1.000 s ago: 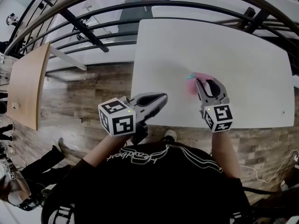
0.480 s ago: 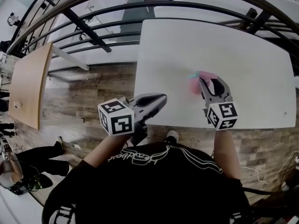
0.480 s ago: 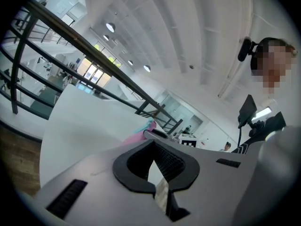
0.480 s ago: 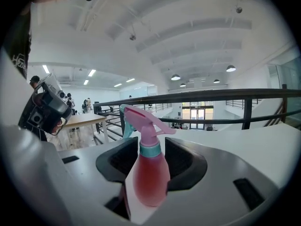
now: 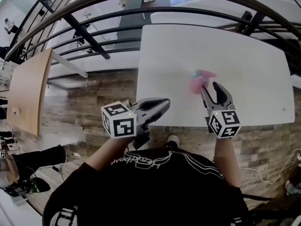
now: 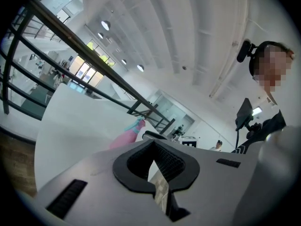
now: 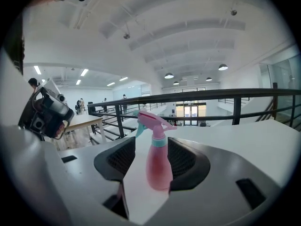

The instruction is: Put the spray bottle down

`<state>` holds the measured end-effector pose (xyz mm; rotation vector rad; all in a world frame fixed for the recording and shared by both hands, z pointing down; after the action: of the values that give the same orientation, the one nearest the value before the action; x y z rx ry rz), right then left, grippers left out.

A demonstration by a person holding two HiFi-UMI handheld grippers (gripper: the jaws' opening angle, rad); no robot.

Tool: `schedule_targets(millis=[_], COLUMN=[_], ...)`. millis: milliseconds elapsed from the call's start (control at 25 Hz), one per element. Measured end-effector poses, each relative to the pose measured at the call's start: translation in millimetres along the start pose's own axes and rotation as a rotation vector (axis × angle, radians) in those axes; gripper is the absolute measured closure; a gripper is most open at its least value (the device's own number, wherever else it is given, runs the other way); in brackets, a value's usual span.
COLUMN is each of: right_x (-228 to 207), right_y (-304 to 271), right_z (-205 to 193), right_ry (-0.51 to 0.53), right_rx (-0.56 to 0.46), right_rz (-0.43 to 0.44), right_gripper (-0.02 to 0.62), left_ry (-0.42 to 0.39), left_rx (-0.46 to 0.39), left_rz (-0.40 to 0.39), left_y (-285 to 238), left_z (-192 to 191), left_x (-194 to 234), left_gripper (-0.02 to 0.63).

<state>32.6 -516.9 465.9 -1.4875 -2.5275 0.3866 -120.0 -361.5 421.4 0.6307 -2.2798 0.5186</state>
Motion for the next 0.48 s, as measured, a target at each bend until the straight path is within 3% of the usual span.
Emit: schedule_targets(millis=[120,360,480], right_x=[22.1,81.7,113.3], right_y=[21.7,75.3,100.0], right_z=[12.5,53.6,72.0], right_ry=[-0.01,0.087,0.015], right_rx=[0.004,-0.024,-0.037], right_rz=[0.019,0.108,0.166], right_gripper=[0.423,0.425,0.457], left_ry=[-0.037,-0.161,-0.272], left_rx=[0.004,0.008,0.02], left_rz=[-0.028,-0.07,-0.057], left_y=[9.3,35.6,55.2], left_z=[2.1,6.2,7.3], left_x=[-14.6,-50.8,-68.0], left_gripper=[0.603,0.603,0.603])
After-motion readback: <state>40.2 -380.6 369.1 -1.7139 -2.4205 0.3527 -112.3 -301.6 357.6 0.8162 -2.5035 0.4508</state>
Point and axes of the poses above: the fingertips, and each gripper's own axes: y backward along the fingers, x to its left, z out of its top, the point moved 5 cm from there along y, backward along the fingers, and after that the axes turned 5 degrees about y, right-handed, at the moved point
